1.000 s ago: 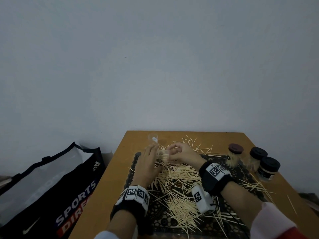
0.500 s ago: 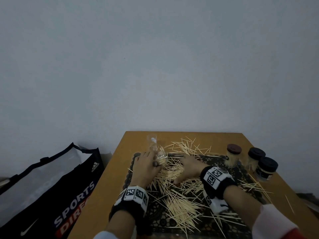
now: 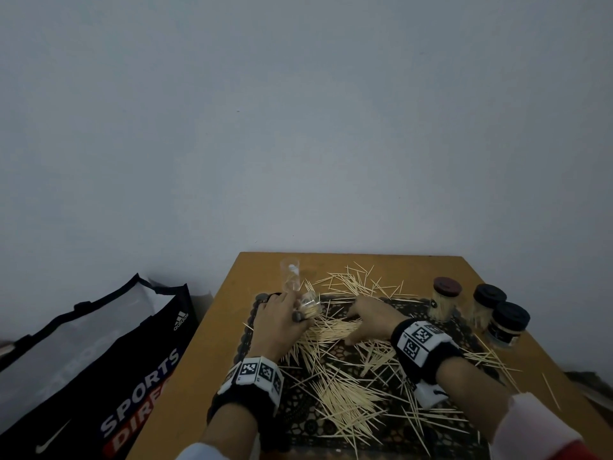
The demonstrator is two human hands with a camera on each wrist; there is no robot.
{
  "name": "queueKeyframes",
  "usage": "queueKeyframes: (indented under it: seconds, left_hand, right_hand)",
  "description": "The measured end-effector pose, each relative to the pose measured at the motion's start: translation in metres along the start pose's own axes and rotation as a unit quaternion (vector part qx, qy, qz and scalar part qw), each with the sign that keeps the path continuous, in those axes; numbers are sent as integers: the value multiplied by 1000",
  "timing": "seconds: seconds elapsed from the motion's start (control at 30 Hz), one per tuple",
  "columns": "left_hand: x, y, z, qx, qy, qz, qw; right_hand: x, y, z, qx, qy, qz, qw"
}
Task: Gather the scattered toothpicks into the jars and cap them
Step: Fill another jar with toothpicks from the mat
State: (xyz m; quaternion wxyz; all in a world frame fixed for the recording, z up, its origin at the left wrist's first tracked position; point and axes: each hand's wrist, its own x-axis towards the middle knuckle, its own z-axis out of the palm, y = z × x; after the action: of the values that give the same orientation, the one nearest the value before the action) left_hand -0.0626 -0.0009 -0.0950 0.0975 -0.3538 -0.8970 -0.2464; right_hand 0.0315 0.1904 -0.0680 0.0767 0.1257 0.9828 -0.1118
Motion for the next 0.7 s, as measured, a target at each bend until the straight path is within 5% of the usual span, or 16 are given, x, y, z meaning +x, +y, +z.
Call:
queueKeyframes:
  seconds: [0.7]
  left_hand:
    - [2, -6, 6, -11, -15, 0, 1000]
  right_hand:
    - [0, 6, 5, -185, 89, -117, 972]
